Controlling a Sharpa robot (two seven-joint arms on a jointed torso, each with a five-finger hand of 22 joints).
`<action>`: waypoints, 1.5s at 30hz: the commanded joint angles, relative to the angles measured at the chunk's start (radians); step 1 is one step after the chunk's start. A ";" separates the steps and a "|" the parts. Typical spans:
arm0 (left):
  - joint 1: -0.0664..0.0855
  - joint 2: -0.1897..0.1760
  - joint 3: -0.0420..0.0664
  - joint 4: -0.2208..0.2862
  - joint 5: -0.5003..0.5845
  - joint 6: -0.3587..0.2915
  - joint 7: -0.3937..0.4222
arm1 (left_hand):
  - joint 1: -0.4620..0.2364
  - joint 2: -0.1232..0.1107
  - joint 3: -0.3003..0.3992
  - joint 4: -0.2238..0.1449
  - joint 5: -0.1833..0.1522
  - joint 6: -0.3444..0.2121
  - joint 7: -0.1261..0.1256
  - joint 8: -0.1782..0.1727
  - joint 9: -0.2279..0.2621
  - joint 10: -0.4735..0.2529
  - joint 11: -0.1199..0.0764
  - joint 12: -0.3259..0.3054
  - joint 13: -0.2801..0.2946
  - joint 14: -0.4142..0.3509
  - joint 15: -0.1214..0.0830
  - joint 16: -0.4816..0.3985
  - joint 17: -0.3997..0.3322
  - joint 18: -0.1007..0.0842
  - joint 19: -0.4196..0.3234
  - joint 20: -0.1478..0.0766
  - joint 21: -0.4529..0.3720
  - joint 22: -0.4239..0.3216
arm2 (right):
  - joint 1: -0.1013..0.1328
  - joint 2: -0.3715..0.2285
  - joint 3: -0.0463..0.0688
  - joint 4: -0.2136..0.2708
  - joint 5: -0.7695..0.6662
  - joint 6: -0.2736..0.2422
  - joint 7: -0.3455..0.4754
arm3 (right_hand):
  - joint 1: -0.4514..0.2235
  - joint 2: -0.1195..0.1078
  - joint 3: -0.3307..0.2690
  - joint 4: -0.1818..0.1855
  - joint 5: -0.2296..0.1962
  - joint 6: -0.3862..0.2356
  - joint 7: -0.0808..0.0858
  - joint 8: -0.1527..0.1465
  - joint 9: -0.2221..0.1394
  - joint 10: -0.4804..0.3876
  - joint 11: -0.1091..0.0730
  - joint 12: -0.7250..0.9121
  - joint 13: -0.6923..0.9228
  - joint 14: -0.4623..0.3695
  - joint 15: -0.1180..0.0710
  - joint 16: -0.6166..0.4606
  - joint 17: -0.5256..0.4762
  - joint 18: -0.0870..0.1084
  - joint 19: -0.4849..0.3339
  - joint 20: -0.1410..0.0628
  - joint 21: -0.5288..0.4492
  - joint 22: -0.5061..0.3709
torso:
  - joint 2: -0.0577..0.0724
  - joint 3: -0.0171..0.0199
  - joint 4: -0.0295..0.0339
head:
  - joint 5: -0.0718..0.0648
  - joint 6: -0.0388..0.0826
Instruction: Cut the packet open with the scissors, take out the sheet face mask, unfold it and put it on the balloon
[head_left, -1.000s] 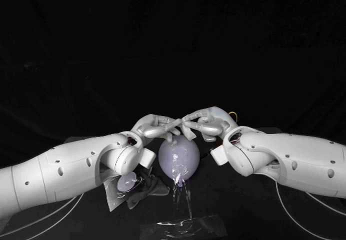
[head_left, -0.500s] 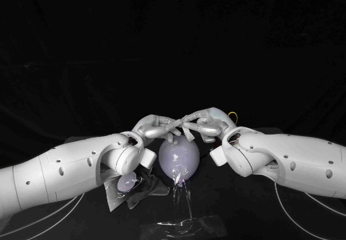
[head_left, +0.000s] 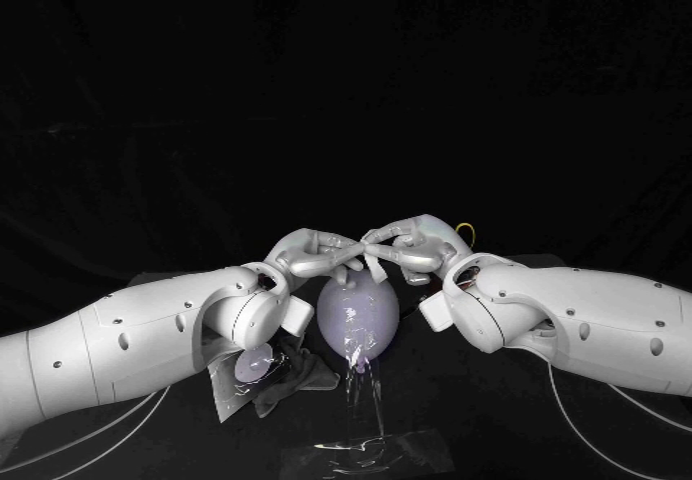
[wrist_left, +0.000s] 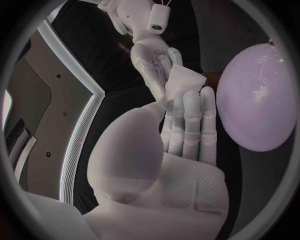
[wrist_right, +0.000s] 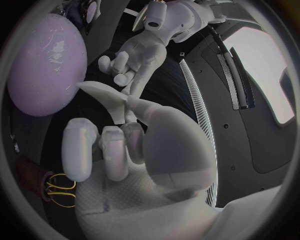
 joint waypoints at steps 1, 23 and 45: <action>0.002 0.005 0.002 0.004 0.006 0.021 0.021 | 0.019 0.001 0.024 -0.012 -0.001 0.011 -0.001 -0.007 -0.001 0.003 -0.008 -0.008 0.001 -0.007 0.001 0.006 0.001 0.012 -0.011 -0.003 0.012 0.008 | -0.001 0.003 0.000 0.001 -0.009 0.018 -0.001 | 0.001 0.007 0.003 0.000 0.002 0.006 -0.002 0.031 0.065 0.032 -0.005 0.003 0.153 0.106 -0.007 0.003 0.263 -0.006 0.015 -0.003 -0.005 0.183 | 0.000 0.0004 -0.0001 | 0.000 -0.001; 0.002 0.005 0.002 -0.004 0.038 -0.012 0.018 | -0.009 0.020 0.153 -0.052 -0.001 0.066 -0.032 0.041 0.041 0.081 -0.033 -0.002 0.018 0.011 -0.020 0.019 0.007 0.013 -0.043 -0.012 0.091 0.062 | -0.009 0.000 -0.005 0.010 -0.009 0.036 -0.008 | -0.002 0.007 0.006 -0.001 0.002 0.004 -0.002 0.032 0.067 0.032 -0.005 0.002 0.152 0.106 -0.007 0.003 0.263 -0.006 0.015 -0.003 -0.006 0.183 | 0.000 0.0001 -0.0003 | 0.005 -0.007; 0.002 -0.011 0.002 -0.008 0.038 -0.036 0.018 | -0.084 -0.021 0.287 -0.138 0.000 0.059 -0.041 0.093 0.111 0.104 -0.043 0.017 0.053 0.026 -0.030 0.046 0.021 0.012 -0.089 -0.028 0.201 0.137 | -0.012 -0.021 -0.005 0.015 -0.010 0.003 0.003 | -0.004 0.006 0.008 -0.003 0.002 0.003 -0.002 0.033 0.068 0.032 -0.005 0.002 0.152 0.106 -0.007 0.003 0.263 -0.006 0.015 -0.003 -0.005 0.183 | -0.001 0.0004 -0.0001 | 0.006 -0.010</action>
